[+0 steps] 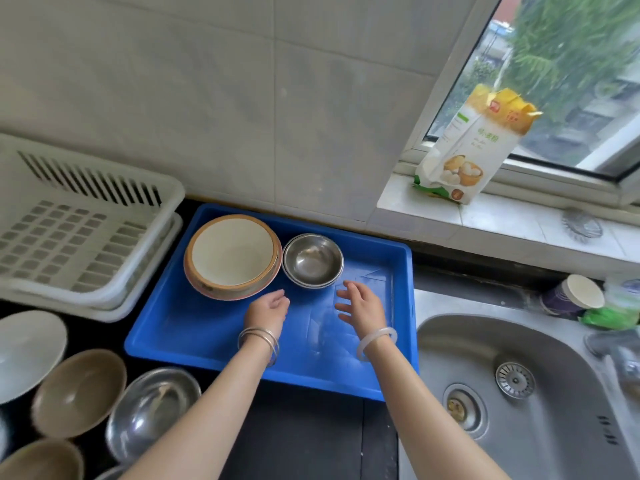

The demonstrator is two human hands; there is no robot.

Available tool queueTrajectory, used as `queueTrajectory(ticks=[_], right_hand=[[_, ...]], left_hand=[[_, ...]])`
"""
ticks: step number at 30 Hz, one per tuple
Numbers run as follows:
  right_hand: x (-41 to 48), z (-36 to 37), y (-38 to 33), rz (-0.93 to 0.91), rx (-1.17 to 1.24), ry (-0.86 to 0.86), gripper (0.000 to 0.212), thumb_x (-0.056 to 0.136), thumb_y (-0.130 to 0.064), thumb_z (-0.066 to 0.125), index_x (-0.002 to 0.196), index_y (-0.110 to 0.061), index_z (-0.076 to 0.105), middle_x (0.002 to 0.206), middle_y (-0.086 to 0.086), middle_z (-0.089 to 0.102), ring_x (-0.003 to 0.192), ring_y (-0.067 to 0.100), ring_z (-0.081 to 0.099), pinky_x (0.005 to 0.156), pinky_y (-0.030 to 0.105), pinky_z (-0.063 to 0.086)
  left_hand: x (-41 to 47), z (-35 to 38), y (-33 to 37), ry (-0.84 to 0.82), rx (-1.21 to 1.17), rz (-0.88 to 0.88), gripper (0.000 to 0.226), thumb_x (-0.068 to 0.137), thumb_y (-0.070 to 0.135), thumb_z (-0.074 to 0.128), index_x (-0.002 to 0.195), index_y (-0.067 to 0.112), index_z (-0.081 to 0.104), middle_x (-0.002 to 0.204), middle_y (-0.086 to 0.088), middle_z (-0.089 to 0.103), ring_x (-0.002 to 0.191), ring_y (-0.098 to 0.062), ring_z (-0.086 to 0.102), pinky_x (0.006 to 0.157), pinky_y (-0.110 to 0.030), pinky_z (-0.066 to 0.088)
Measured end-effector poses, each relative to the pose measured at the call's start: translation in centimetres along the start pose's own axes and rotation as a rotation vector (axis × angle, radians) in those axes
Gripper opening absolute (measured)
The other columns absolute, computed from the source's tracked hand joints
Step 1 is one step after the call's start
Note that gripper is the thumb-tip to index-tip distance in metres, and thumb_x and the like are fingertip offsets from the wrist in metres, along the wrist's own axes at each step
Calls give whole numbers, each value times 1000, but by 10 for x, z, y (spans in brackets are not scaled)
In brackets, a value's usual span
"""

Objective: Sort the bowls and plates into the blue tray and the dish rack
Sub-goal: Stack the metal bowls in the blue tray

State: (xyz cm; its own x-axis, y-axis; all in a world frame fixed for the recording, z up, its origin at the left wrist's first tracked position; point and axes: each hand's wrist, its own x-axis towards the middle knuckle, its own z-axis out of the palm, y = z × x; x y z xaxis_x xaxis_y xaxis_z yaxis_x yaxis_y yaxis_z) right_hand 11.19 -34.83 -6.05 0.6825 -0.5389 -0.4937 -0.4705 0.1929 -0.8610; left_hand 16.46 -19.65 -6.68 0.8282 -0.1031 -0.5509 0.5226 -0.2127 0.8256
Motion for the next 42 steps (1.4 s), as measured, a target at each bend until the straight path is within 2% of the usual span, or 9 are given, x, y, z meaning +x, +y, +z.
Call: queueTrajectory(ticks=[3,7,10,14,22,27,32,37,42], right_hand=[[-41,4,-2,-43,-40,-98,21,98,-21,41,96,-15,62,94,6,66,73,16,62,62,23,48],[-96,27,10,-72,-112,-240,24,97,-20,42,84,-23,63,81,1,66,66,13,61,60,22,47],[-127,52,31,-60,-226,-357,24,95,-22,44,82,-27,63,78,-3,67,62,8,61,59,19,48],[-153,84,62,-9,-361,-465,19,93,-25,45,89,-29,63,83,-7,68,63,7,62,58,16,49],[-155,139,88,50,-573,-447,31,92,-29,51,122,-19,55,97,-3,61,77,16,66,71,32,59],[-149,155,86,164,-488,-419,19,92,-17,55,110,-13,59,87,4,65,72,18,71,68,30,61],[-151,146,83,117,-461,-341,12,89,-7,56,89,-18,60,83,3,68,64,13,71,63,25,60],[-157,121,78,78,-423,-313,15,86,-6,57,87,-20,62,84,5,71,61,13,72,58,22,59],[-162,97,66,15,-405,-300,16,84,-6,56,82,-19,65,79,4,71,55,11,70,52,17,55]], left_hand=[[-32,-29,-3,69,177,109,30,88,17,56,117,11,62,111,-11,69,103,-26,64,96,-40,49],[-79,-72,-19,165,274,173,21,87,19,58,105,16,67,94,-1,67,86,-14,61,77,-24,46],[-107,-110,-44,219,255,132,21,86,10,58,105,10,66,98,-5,68,82,-11,60,67,-13,41],[-137,-159,-83,319,372,56,22,83,7,60,104,13,66,105,-9,70,91,-21,64,83,-27,46],[-149,-202,-123,400,660,84,35,85,7,53,119,16,57,119,-7,64,109,-29,58,88,-38,48],[-139,-206,-127,376,819,126,33,87,6,48,117,16,56,115,-7,65,106,-29,60,85,-37,50],[-133,-207,-127,369,907,153,21,84,5,46,100,16,55,100,-5,67,90,-29,61,64,-32,44],[-130,-206,-127,335,1035,194,18,83,4,45,95,15,52,96,-6,67,88,-30,61,62,-35,43],[-124,-204,-120,299,981,176,27,84,3,41,98,16,60,100,-8,66,89,-32,62,66,-33,44]])
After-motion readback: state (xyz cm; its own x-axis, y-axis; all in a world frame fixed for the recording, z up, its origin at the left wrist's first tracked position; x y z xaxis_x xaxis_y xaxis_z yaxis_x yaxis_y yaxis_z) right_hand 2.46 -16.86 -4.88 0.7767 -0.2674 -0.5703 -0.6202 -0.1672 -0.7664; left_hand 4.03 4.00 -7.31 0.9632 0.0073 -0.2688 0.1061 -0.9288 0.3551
